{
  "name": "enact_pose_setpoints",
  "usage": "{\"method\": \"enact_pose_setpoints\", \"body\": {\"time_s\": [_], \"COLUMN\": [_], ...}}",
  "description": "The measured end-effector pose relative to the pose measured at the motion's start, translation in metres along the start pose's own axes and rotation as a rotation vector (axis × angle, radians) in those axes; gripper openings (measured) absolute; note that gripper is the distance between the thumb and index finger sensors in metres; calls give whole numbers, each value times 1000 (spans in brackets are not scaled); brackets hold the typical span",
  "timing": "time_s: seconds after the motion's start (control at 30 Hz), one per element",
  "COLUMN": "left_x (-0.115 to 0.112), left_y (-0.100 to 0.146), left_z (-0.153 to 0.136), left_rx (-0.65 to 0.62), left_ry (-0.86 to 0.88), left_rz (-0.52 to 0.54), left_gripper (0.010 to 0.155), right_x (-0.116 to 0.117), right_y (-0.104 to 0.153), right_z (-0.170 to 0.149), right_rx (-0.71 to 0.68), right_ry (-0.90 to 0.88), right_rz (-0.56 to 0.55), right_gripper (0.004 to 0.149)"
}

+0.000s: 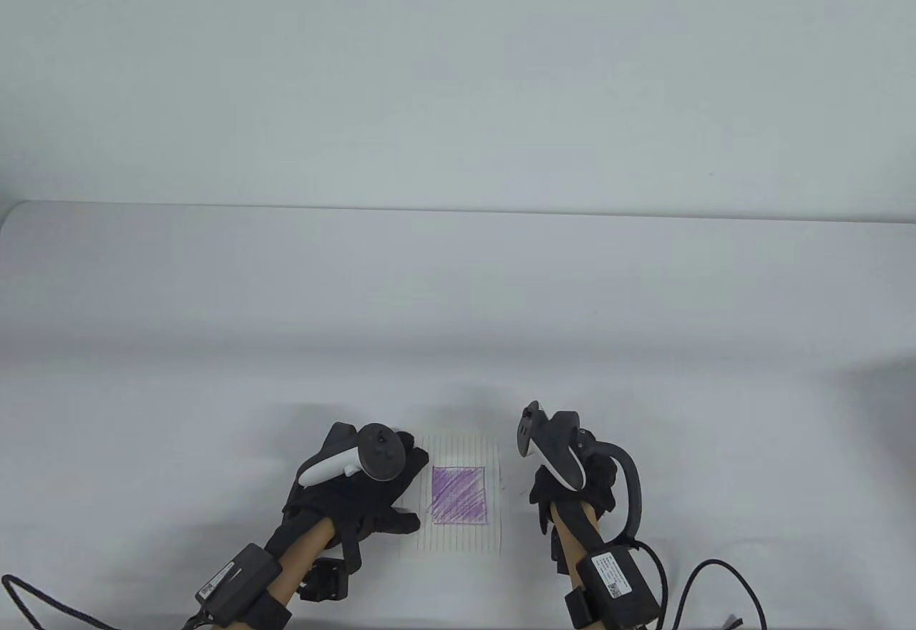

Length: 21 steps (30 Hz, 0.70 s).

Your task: Apply wax crayon on paper

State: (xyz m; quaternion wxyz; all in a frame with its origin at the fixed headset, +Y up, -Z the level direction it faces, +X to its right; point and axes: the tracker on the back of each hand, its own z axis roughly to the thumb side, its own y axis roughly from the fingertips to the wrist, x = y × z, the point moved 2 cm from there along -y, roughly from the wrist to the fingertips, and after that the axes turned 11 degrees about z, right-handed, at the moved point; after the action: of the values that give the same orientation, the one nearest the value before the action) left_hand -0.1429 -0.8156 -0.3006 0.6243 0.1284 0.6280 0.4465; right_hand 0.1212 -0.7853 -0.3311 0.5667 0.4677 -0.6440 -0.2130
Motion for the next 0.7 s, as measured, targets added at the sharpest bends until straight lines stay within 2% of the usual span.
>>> {"method": "enact_pose_setpoints", "body": {"time_s": [0.1, 0.17, 0.27, 0.3, 0.37, 0.5, 0.57, 0.63, 0.7], "left_x": [3, 10, 38, 50, 66, 87, 92, 93, 91], "left_y": [1, 7, 26, 35, 51, 79, 85, 85, 82], "left_z": [1, 2, 7, 7, 4, -14, -25, -35, -44], "left_rx": [-7, -22, -109, -127, -138, -96, -48, -3, 25], "left_ry": [5, 26, 100, 105, 88, 48, 48, 58, 70], "left_rz": [27, 87, 297, 384, 519, 778, 821, 805, 791], "left_gripper": [88, 86, 83, 83, 81, 78, 77, 78, 78], "right_x": [-1, -6, -27, -35, -45, -59, -62, -63, -61], "right_y": [0, 3, 17, 23, 30, 46, 52, 55, 53], "right_z": [-2, -6, -16, -20, -27, -43, -48, -51, -51], "right_rx": [-15, -28, -111, -183, -275, -337, -339, -348, -338], "right_ry": [-24, -64, -167, -200, -251, -371, -382, -396, -379], "right_rz": [12, -9, -163, -230, -308, -470, -529, -590, -583], "right_gripper": [41, 45, 48, 49, 51, 59, 64, 65, 66]}}
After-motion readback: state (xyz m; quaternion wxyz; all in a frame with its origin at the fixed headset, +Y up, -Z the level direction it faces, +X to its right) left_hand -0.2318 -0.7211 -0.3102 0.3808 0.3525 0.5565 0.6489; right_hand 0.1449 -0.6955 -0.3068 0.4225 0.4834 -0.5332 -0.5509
